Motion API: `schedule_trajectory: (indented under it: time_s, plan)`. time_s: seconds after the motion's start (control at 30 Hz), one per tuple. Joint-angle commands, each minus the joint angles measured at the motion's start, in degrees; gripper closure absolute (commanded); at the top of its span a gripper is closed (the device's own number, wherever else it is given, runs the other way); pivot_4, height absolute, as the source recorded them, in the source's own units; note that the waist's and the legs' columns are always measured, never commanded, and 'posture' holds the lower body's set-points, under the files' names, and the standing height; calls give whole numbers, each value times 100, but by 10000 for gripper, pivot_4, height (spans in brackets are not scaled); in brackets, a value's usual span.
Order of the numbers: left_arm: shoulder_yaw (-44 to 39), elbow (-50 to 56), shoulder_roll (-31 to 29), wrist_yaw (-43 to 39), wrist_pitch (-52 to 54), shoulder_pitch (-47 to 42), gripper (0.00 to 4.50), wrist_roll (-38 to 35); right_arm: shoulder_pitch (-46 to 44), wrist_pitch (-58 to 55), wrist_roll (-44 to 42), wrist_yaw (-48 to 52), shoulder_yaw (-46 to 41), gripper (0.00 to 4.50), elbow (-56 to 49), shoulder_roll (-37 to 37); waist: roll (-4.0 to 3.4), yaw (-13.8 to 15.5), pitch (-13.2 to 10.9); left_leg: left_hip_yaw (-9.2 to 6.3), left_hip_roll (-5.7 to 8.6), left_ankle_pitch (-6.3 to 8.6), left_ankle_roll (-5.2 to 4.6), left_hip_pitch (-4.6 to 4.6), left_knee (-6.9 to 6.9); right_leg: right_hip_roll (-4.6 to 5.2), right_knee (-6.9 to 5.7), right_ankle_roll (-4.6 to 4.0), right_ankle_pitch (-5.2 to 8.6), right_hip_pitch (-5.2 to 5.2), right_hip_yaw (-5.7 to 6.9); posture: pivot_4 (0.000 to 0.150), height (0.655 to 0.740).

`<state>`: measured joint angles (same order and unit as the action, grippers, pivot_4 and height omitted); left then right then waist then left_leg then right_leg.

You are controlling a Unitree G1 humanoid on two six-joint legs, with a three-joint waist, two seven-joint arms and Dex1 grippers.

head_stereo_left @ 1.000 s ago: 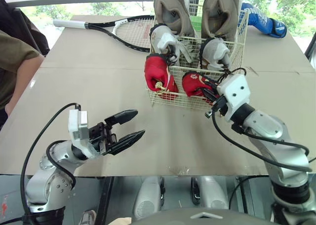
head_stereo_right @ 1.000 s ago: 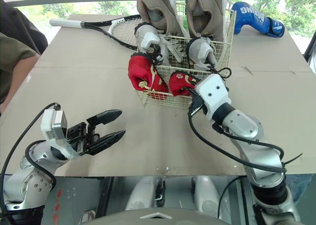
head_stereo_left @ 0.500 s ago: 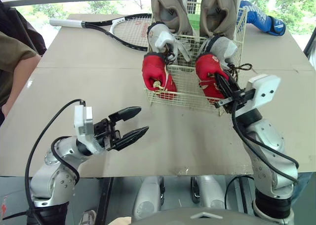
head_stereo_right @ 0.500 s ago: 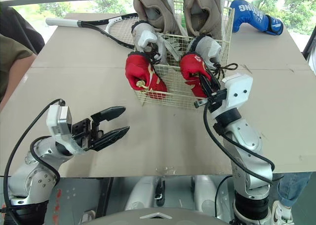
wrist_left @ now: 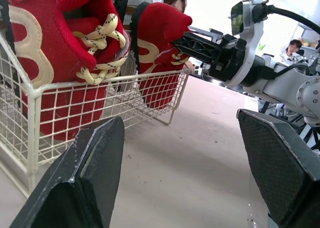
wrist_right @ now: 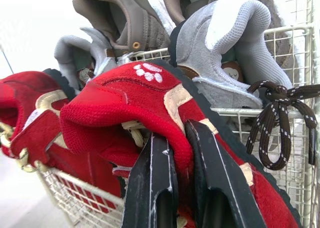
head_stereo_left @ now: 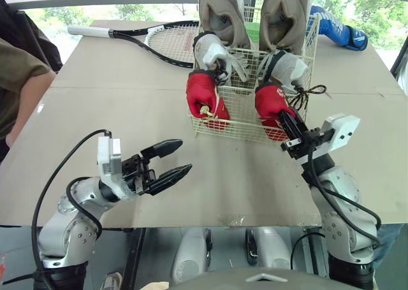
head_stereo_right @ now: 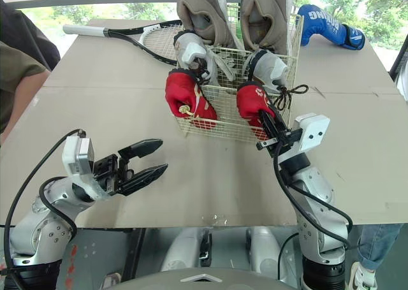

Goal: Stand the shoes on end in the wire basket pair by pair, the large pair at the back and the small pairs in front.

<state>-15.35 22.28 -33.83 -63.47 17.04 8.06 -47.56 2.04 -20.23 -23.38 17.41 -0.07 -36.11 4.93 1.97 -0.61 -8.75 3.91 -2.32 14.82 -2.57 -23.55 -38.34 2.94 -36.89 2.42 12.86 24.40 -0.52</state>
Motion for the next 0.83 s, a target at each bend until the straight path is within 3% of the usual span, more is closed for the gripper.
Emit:
schedule_trajectory:
  time_s: [0.03,0.23,0.5,0.67,0.83]
  plan:
    - [-147,375,-60,12,17,51,5774,-198,367,10,-178,419,-197,32894,17,453,0,12,0,-1,1,0,0,0,0,1,1,0,0,-2,1,1500,7400]
    - [-132,561,-167,295,250,118,5774,-213,866,326,-536,1439,-813,4920,-466,1693,-14,-1,-11,8,2,0,-2,30,-8,4,-1,3,0,-30,-7,1500,7400]
    - [-348,464,-616,621,630,449,5774,8,2100,905,-868,3321,-2209,4920,75,3233,-29,1,-19,13,-1,2,-3,71,2,4,2,16,10,-63,-13,1500,7400]
    - [-541,357,-828,587,460,874,5774,485,2442,1336,-882,4173,-2948,4920,1012,3663,-29,3,-19,21,-1,3,-4,74,2,7,7,21,13,-63,-21,1500,7400]
    - [-585,141,-826,443,401,945,5774,630,2364,1674,-742,4540,-3033,4920,1640,3811,-30,19,-20,17,-3,3,-4,75,2,12,7,24,14,-62,-19,1500,7400]
